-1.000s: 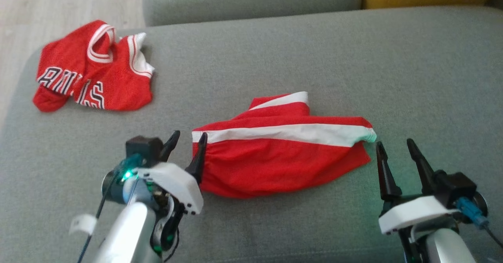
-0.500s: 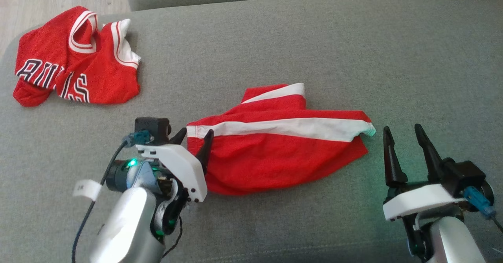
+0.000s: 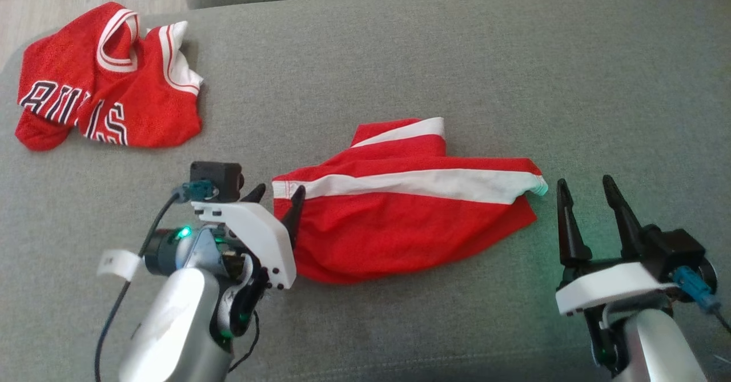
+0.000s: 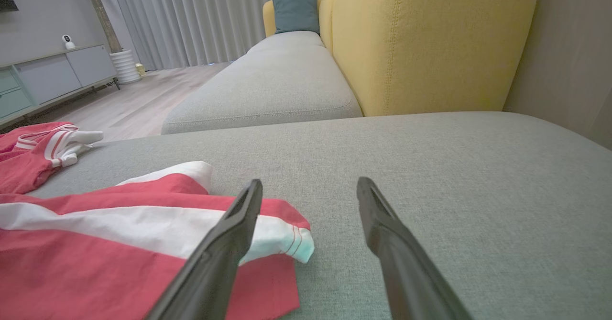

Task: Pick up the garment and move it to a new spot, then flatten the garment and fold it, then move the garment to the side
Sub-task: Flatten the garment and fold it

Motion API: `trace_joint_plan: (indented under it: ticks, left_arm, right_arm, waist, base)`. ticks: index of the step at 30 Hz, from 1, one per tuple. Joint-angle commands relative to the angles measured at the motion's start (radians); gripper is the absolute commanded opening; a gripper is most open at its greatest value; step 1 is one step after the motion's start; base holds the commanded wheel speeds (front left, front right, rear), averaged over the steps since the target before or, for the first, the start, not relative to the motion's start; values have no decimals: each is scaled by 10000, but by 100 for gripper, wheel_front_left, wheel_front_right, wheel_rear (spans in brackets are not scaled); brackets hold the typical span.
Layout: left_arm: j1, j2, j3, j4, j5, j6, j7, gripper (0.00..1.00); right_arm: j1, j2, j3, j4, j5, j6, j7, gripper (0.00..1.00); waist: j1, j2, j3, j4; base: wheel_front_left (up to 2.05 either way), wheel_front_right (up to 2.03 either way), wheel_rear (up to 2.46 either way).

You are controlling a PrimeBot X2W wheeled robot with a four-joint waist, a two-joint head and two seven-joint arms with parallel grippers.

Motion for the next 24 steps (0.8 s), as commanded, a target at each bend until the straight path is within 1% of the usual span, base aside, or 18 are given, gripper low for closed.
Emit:
trace_joint_plan:
  ticks: [1, 5, 8, 9, 11, 14, 17, 19, 20, 21, 22, 23, 24]
  left_arm:
    - [-208, 200, 406, -456, 30, 110, 33, 100]
    - [-170, 243, 404, -502, 4, 168, 120, 99]
    - [-137, 241, 347, -475, -93, 135, 301, 92]
    - [-137, 241, 347, -475, -93, 135, 301, 92]
    - [-133, 226, 322, -505, -154, 115, 355, 85]
    - [-138, 187, 293, -553, -253, 90, 413, 71]
    - [-172, 136, 271, -607, -359, 55, 431, 50]
    - [-199, 100, 274, -624, -437, 34, 412, 50]
    - [-215, 84, 284, -625, -471, 30, 386, 53]
    - [-232, 62, 304, -629, -509, 32, 341, 58]
    - [-246, 46, 318, -624, -532, 41, 304, 71]
    - [-259, 36, 327, -614, -549, 49, 275, 77]
    - [-272, 20, 338, -606, -575, 52, 237, 80]
  right_arm:
    - [-380, -52, 230, -263, -47, -7, -146, 100]
    - [-423, -52, 278, -209, -27, -7, -176, 100]
    - [-450, -52, 311, -164, -19, -7, -195, 100]
    - [-450, -52, 311, -164, -19, -7, -195, 100]
    - [-460, -52, 313, -145, -20, -7, -206, 100]
    - [-466, -52, 312, -133, -24, -7, -221, 100]
    - [-466, -52, 318, -134, -24, -7, -237, 100]
    - [-460, -52, 324, -131, -23, -7, -247, 100]
    - [-457, -52, 331, -127, -22, -7, -250, 100]
    - [-453, -52, 338, -124, -21, -7, -252, 100]
    - [-448, -52, 345, -123, -19, -7, -253, 100]
    - [-444, -52, 351, -122, -19, -7, -253, 100]
    - [-441, -52, 355, -121, -19, -7, -253, 100]
  waist:
    - [0, 0, 17, 5]
    - [0, 0, 48, -6]
    - [0, 0, 54, -25]
    - [0, 0, 54, -25]
    - [0, 0, 58, -40]
    - [0, 0, 57, -69]
    - [0, 0, 51, -99]
    - [0, 0, 41, -118]
    - [0, 0, 34, -128]
    - [0, 0, 27, -139]
    - [0, 0, 21, -147]
    - [0, 0, 16, -155]
    - [0, 0, 11, -162]
  base:
    - [0, 0, 0]
    - [0, 0, 0]
    - [0, 0, 0]
    - [0, 0, 0]
    - [0, 0, 0]
    - [0, 0, 0]
    - [0, 0, 0]
    - [0, 0, 0]
    - [0, 0, 0]
    - [0, 0, 0]
    - [0, 0, 0]
    - [0, 0, 0]
    - [0, 0, 0]
